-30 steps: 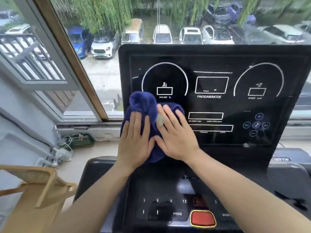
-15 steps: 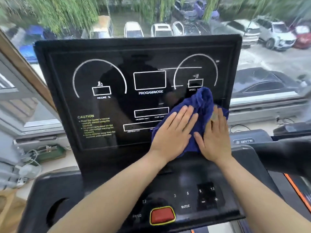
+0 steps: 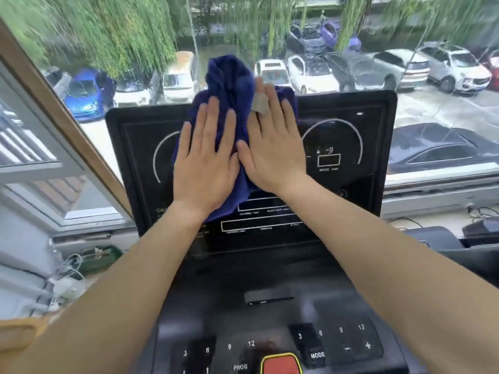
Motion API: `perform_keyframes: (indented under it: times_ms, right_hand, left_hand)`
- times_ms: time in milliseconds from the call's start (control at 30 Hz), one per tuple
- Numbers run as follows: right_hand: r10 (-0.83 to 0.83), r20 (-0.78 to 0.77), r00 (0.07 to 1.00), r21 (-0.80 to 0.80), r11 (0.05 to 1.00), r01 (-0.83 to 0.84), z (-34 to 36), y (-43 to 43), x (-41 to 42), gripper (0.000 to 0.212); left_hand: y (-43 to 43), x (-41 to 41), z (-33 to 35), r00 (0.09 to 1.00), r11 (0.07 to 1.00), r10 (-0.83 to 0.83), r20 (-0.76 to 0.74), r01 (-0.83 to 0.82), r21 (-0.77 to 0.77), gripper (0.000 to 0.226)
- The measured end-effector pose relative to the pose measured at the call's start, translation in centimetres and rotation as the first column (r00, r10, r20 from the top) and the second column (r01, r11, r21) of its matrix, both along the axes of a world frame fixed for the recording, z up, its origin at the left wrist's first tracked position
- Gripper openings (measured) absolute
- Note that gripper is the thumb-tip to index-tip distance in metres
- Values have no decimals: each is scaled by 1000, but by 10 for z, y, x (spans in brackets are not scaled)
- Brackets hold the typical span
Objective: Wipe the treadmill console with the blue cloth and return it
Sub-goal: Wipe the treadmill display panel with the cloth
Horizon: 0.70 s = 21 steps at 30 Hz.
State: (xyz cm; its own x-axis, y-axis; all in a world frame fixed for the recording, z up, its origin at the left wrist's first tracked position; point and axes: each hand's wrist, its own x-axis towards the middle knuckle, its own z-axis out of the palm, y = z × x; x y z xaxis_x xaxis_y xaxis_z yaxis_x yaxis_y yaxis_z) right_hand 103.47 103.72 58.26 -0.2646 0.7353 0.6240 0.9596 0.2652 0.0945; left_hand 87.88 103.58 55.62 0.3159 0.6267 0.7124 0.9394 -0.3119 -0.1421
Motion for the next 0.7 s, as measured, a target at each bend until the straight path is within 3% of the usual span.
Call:
perform_keyframes:
  times_ms: [200,333,567,700]
  right_hand:
    - [216,241,946,-54,976,-209,-14,-8,-73,70]
    - [199,207,958,-36,980,-196,0,-1,-32,70]
    - [-148,-22,989,-59,987,147,-3,-3,141,77]
    - [-248,-154,956,-174,960,221,-40,-29,156,77]
  left_hand:
    - [-26,-74,-29,970,968,216,113,-198,-153,66]
    - [-14,-39,-7,955,960,255,152,-230,-162,72]
    - [10,109,28,990,992,-116,-84,112,-51,69]
    - [3,139,11,953,971,-238,-189,232,-54,62]
